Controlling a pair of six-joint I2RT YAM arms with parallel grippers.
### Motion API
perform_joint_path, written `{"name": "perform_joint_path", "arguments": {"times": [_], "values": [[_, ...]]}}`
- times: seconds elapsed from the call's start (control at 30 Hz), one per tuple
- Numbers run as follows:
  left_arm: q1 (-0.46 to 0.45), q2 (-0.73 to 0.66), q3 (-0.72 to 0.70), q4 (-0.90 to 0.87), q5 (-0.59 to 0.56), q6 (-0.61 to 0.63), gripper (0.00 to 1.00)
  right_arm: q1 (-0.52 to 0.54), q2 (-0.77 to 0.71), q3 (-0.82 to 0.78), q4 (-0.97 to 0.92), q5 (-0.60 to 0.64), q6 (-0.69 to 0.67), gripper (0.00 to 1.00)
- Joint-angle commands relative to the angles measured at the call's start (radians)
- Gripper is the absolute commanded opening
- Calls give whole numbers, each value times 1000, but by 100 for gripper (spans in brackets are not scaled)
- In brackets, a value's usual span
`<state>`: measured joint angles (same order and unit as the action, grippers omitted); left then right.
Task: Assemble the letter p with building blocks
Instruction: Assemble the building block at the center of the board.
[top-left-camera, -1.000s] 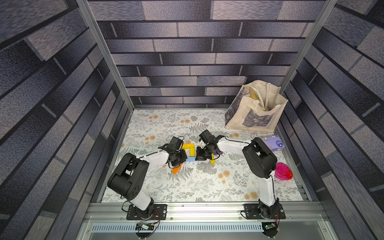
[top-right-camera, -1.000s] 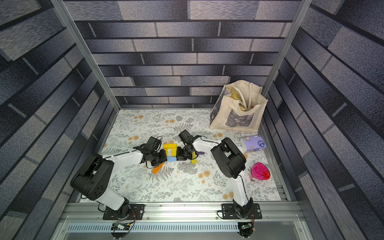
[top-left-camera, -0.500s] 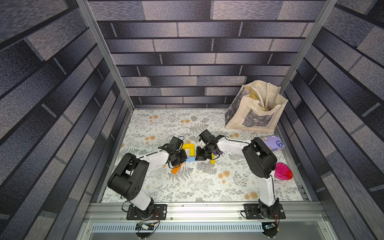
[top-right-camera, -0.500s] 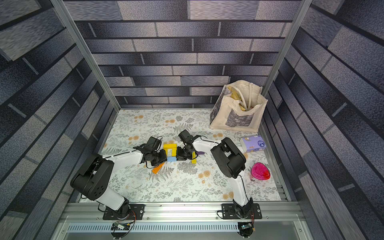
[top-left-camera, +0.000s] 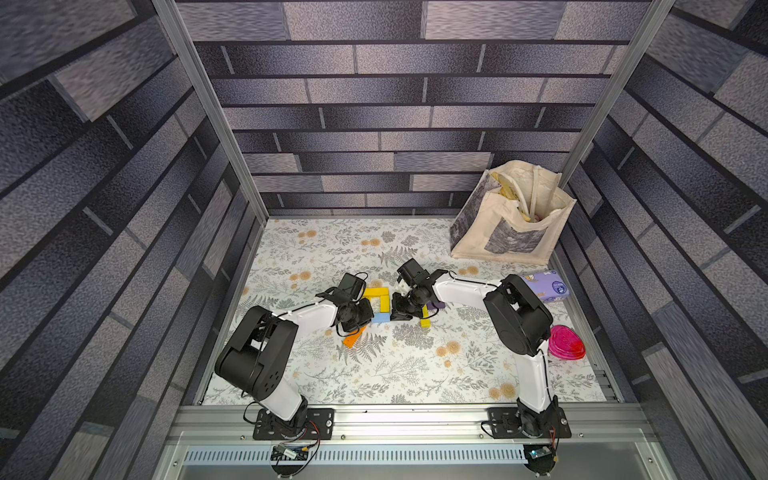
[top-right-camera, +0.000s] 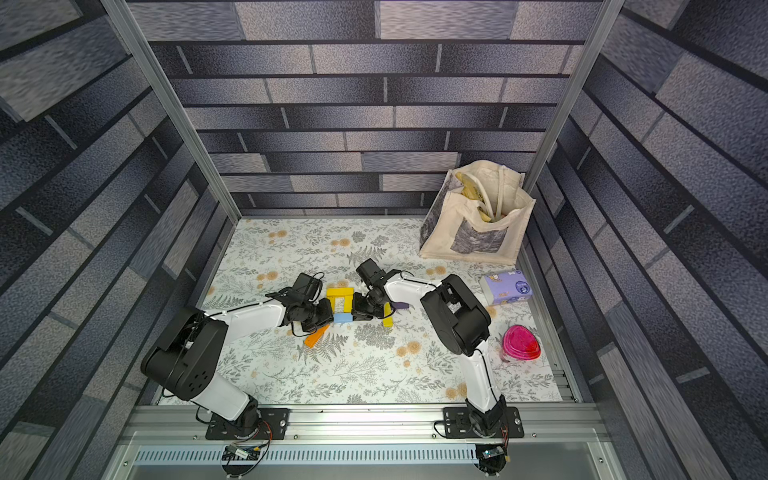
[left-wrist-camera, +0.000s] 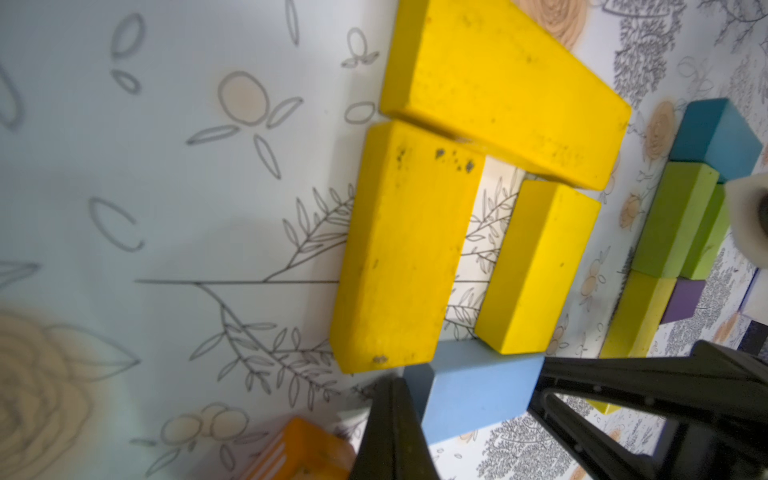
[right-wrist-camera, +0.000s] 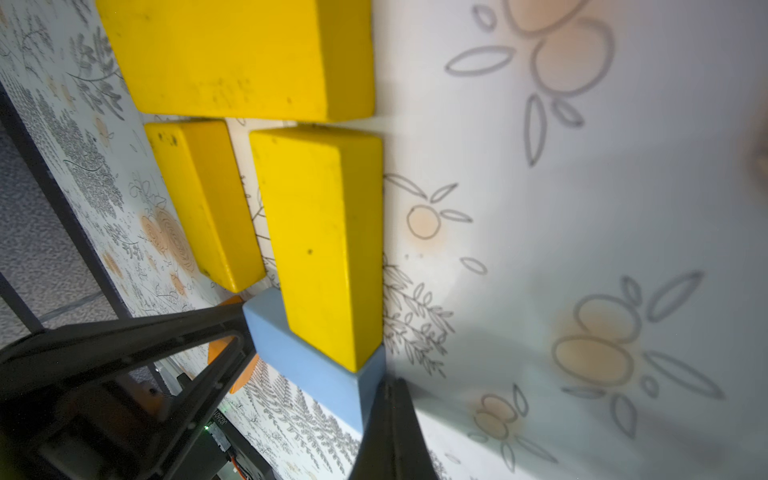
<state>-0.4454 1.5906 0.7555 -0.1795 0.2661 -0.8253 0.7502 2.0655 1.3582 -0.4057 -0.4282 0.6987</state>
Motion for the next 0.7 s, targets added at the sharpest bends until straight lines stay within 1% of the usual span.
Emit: {"name": "perform_joint_path", "arguments": {"times": [0.0,0.17,0.4,0.67], "values": [[-8,40,1,-25,55,27,0,15,51,19,25,-21,-5,0],[-7,47,9,-25,57,32,0,15,45,7,25,-16,-4,0],[-6,55,16,-26,64,36,0,15,31,-2,12,0,-10,3],[-4,16,7,-50,39,37,0,15,12,-4,-16,28,-14,4]]}}
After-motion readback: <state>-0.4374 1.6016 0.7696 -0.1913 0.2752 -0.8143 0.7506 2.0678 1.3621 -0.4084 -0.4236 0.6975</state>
